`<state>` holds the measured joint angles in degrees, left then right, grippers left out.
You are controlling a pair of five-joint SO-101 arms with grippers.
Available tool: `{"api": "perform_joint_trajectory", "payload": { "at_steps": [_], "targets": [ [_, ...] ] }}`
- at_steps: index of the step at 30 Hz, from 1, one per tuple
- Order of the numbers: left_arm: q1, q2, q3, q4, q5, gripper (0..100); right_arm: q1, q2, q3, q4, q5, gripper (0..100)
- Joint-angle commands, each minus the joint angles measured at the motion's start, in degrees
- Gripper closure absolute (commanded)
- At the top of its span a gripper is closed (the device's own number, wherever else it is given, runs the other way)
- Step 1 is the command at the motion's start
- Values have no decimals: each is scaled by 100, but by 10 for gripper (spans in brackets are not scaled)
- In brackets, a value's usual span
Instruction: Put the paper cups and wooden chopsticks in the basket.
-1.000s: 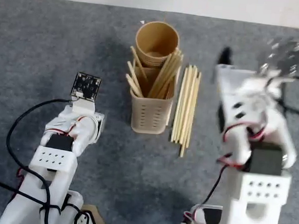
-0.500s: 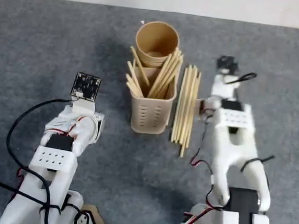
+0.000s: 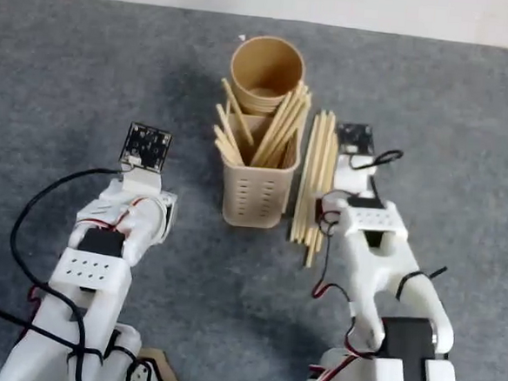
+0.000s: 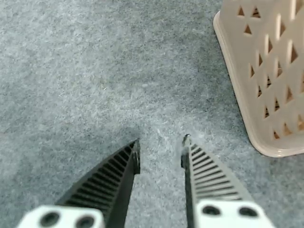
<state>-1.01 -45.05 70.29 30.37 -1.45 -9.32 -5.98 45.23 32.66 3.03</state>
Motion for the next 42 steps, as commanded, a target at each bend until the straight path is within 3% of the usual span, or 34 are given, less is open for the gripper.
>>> {"api": "perform_joint_trajectory", "payload": {
  "at_steps": [1, 8, 19, 37, 42],
  "targets": [
    [110, -92, -31, -70, -62, 829, 400, -31, 31, -92, 62, 746],
    [110, -92, -31, -70, -62, 829, 532, -92, 40, -66, 70, 746],
    [110, -92, -31, -88, -62, 829, -268, -101, 40, -92, 18, 746],
    [233, -92, -31, -70, -62, 829, -330, -40, 382, -295, 53, 746],
    [215, -92, -31, -70, -62, 829, -40, -40, 338, 180, 62, 772]
  ]
}}
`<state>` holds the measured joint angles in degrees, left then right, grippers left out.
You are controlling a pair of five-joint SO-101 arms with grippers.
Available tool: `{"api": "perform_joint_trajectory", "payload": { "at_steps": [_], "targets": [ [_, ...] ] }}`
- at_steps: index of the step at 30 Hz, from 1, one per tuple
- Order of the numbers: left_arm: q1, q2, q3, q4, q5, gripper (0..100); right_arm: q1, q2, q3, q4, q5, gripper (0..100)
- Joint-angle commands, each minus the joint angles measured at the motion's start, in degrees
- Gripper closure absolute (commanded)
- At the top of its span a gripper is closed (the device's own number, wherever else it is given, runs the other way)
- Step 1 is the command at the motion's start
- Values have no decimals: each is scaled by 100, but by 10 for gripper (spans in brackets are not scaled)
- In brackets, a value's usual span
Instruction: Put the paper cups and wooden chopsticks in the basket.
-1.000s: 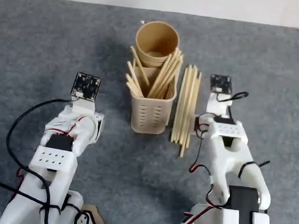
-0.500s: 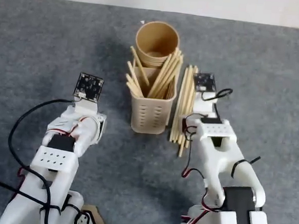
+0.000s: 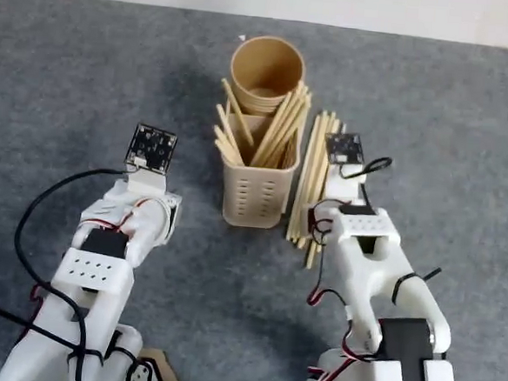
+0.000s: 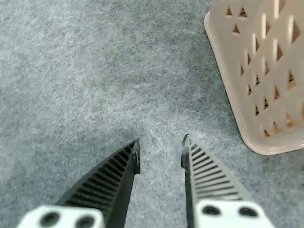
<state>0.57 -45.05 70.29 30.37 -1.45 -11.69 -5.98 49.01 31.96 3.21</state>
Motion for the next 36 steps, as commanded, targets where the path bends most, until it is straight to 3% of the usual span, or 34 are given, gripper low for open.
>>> {"api": "perform_joint_trajectory", "payload": {
  "at_steps": [1, 5, 15, 22, 28, 33, 36],
  "targets": [
    [57, -92, -31, -70, -62, 829, 224, -40, -40, 268, 44, 807],
    [48, -92, -31, -70, -62, 829, 277, -40, -40, 303, 44, 998],
    [57, -92, -31, -70, -62, 829, 848, -426, -163, 514, 0, 994],
    [66, -92, -31, -79, -62, 829, 866, -3908, -259, 620, 0, 994],
    [66, -92, -31, -88, -62, 829, -40, -6352, -488, -48, 44, 994],
    [66, -92, 40, -97, -62, 829, -963, -5921, -927, -1455, 53, 994],
    [66, -92, 40, -97, -62, 829, -1279, -5279, -1262, -1622, 44, 994]
  ]
}}
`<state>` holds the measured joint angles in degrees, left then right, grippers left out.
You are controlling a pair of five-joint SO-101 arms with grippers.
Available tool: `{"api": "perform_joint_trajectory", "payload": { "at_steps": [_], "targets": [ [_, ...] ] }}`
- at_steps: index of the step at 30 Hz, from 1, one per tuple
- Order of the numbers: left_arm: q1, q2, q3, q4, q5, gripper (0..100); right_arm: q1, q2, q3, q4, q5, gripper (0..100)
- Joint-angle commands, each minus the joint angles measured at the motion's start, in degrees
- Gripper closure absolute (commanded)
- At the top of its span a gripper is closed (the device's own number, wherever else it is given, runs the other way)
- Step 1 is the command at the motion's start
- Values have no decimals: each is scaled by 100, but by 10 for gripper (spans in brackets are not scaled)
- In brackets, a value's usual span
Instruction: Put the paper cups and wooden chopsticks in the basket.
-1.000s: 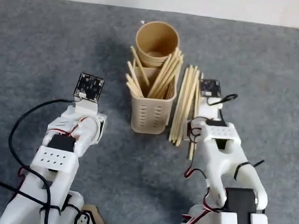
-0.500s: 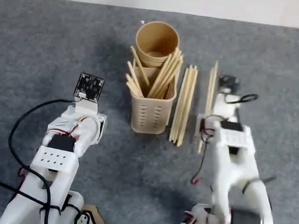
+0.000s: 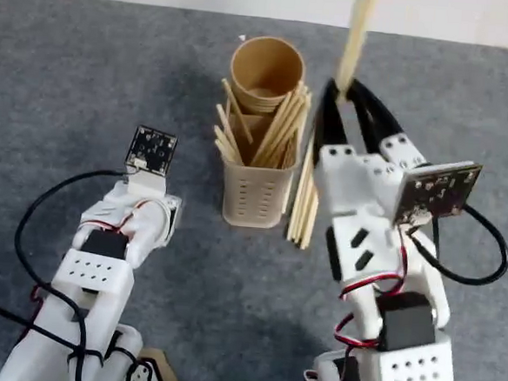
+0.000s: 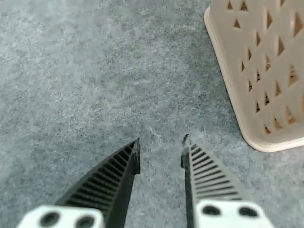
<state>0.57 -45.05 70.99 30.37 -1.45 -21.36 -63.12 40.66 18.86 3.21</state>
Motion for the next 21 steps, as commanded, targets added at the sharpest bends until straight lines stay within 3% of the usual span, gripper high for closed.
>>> {"api": "perform_joint_trajectory", "payload": {
  "at_steps": [1, 6, 9, 14, 21],
  "targets": [
    [66, -92, -31, -97, -62, 829, -418, 611, -514, -312, 26, 994],
    [66, -92, -31, -97, -62, 829, -1033, 910, -356, -391, 9, 991],
    [57, -92, -31, -97, -62, 829, -1218, 936, 145, -998, 9, 993],
    [40, -101, -31, -97, -62, 829, -1226, 936, 1270, -2123, 35, 993],
    [40, -101, -31, -97, -62, 829, -989, 936, 2167, -2255, 44, 988]
  ]
}}
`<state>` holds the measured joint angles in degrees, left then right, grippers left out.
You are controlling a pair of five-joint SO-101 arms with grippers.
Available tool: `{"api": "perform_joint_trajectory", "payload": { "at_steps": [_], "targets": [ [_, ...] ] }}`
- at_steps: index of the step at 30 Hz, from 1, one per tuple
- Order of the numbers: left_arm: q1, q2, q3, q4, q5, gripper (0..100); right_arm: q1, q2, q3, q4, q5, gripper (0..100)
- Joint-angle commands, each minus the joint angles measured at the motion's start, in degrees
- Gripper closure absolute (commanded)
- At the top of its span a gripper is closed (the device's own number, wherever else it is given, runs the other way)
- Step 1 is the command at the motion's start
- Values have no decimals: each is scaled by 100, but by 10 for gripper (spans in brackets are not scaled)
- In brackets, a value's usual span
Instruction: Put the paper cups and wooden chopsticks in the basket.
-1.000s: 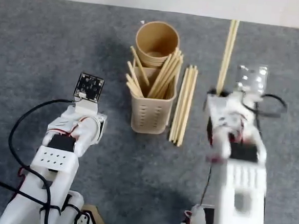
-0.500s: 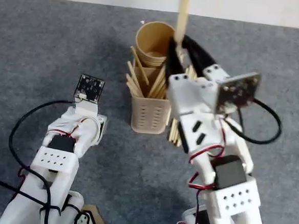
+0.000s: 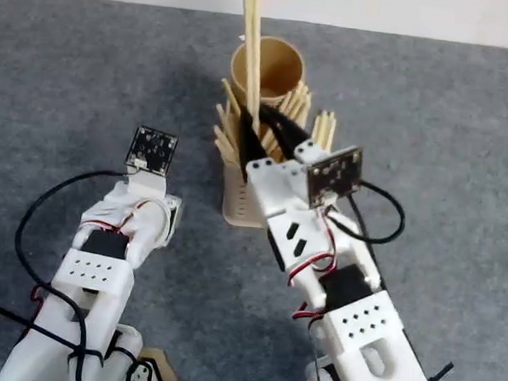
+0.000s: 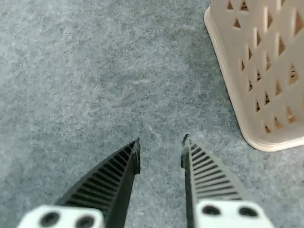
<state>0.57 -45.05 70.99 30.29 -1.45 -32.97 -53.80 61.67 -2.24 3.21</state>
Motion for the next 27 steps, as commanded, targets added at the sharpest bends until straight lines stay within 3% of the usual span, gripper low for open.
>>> {"api": "perform_joint_trajectory", "payload": {
  "at_steps": [1, 8, 15, 18, 22, 27],
  "targets": [
    [40, -101, -31, -88, -62, 829, 215, 4, 84, -145, 44, 986],
    [40, -101, -31, -88, -62, 829, 286, -48, 92, -110, 26, 796],
    [40, -101, -31, -88, -62, 829, 295, -277, -163, 48, 35, 797],
    [40, -101, -31, -88, -62, 829, 462, -690, -699, 1385, 35, 797],
    [66, -101, -31, -88, -62, 829, 1349, -796, -2281, 4013, 44, 797],
    [66, -101, -31, -88, -62, 829, 2378, 163, -3345, 5543, 62, 797]
  ]
}}
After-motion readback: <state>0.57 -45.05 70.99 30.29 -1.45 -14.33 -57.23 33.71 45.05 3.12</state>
